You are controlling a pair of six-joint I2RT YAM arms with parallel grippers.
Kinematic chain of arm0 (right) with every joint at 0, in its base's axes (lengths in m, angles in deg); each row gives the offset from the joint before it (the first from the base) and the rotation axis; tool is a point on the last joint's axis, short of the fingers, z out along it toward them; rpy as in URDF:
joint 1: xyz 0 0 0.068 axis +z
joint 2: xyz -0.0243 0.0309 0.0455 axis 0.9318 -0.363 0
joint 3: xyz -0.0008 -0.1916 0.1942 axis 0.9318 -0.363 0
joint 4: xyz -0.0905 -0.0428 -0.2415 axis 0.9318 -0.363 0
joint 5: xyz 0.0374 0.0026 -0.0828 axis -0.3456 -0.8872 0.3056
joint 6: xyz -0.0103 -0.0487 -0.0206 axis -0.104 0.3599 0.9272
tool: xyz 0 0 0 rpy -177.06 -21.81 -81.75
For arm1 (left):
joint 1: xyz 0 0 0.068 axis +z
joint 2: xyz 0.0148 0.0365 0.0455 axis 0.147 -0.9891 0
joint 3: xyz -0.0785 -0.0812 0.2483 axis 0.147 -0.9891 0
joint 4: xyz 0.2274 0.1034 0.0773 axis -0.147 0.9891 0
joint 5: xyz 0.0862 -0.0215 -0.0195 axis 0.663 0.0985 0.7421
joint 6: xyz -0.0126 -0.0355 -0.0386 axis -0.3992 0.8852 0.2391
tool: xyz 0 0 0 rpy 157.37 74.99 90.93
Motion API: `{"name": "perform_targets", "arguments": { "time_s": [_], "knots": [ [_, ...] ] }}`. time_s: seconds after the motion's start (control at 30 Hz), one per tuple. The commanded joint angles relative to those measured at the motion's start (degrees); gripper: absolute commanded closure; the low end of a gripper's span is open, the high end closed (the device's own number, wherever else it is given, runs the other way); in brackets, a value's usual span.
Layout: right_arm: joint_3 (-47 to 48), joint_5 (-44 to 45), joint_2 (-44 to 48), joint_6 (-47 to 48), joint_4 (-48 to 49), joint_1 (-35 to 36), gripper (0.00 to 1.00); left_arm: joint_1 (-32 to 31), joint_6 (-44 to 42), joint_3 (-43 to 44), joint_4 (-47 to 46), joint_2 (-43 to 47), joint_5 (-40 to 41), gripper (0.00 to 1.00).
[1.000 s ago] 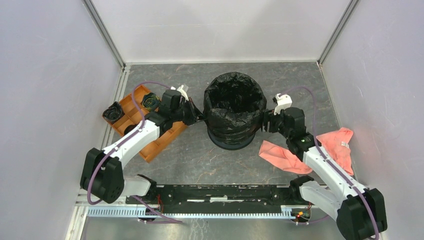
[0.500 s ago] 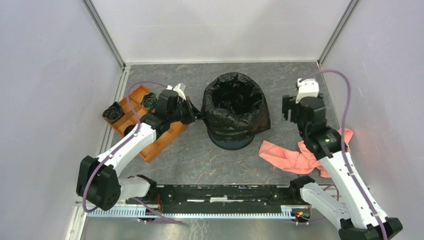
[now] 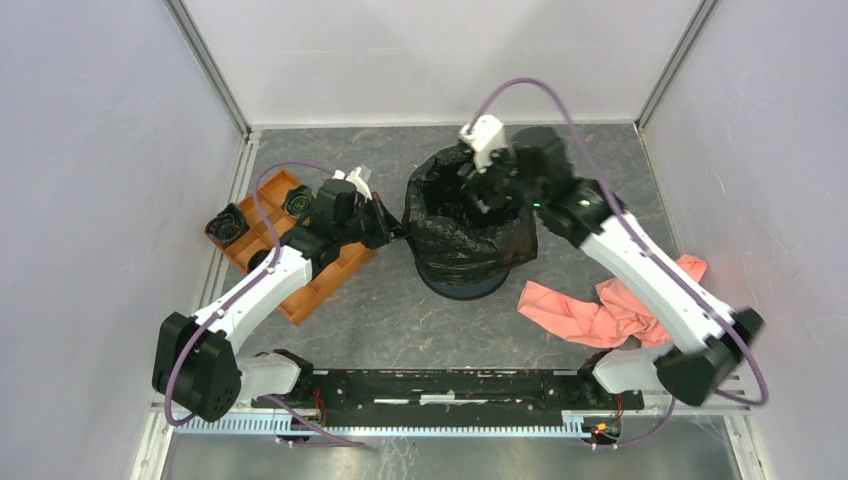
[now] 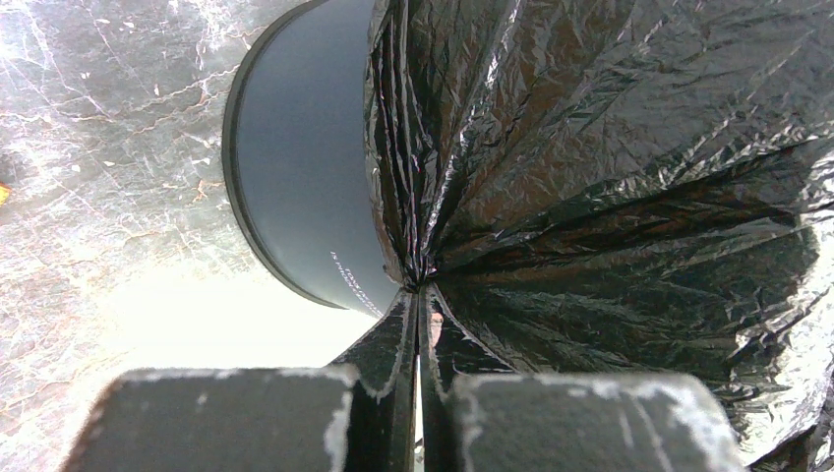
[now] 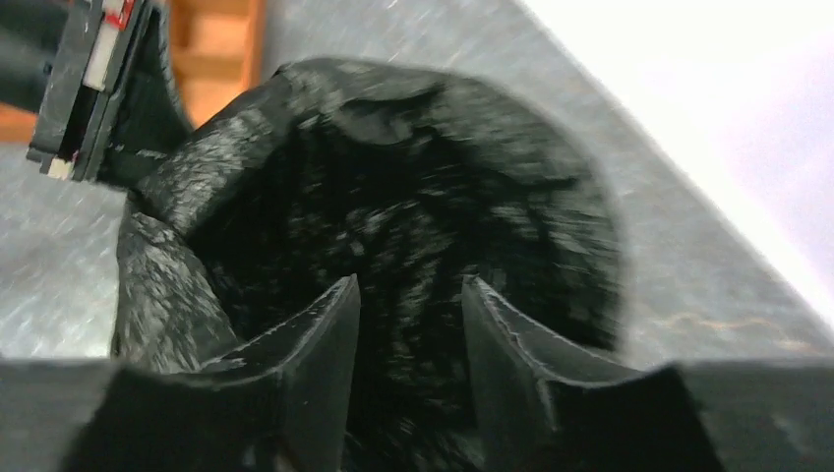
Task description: Put the trash bags into the trash bin
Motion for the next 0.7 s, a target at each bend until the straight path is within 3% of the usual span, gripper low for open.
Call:
{"name": "perform_targets", "arguments": {
  "time_s": [0.0, 0.07, 0.13, 0.3, 0.47, 0.67],
  "knots": [
    [3.52, -1.75, -8.04, 1.89, -9.66, 2.16, 0.59, -0.18, -1.85, 0.9, -0.92, 1.73, -0.23, 0.96],
    [1.11, 0.2, -9.46, 1.84, -10.98, 2.27, 0.73, -0.17, -2.03, 0.85, -0.66, 2.06, 0.24, 0.96],
    [-1.38, -0.02, -9.92, 1.57, -11.19, 2.42, 0.81, -0.22, -1.99, 0.76, -0.6, 2.12, 0.42, 0.96],
    [-5.9, -3.2, -11.11, -0.35, -9.16, 9.16, 0.83, -0.18, -1.39, 0.89, -0.71, 1.33, 0.09, 0.97],
    [-10.12, -14.25, -10.93, -0.41, -2.58, 12.2, 0.82, -0.22, -1.08, 0.86, -0.76, 1.71, 0.24, 0.98],
    [-3.72, 6.57, -12.92, -1.54, -3.96, 9.41, 0.72, -0.23, -0.83, 1.07, -0.65, 1.59, 0.27, 0.98]
  ]
}}
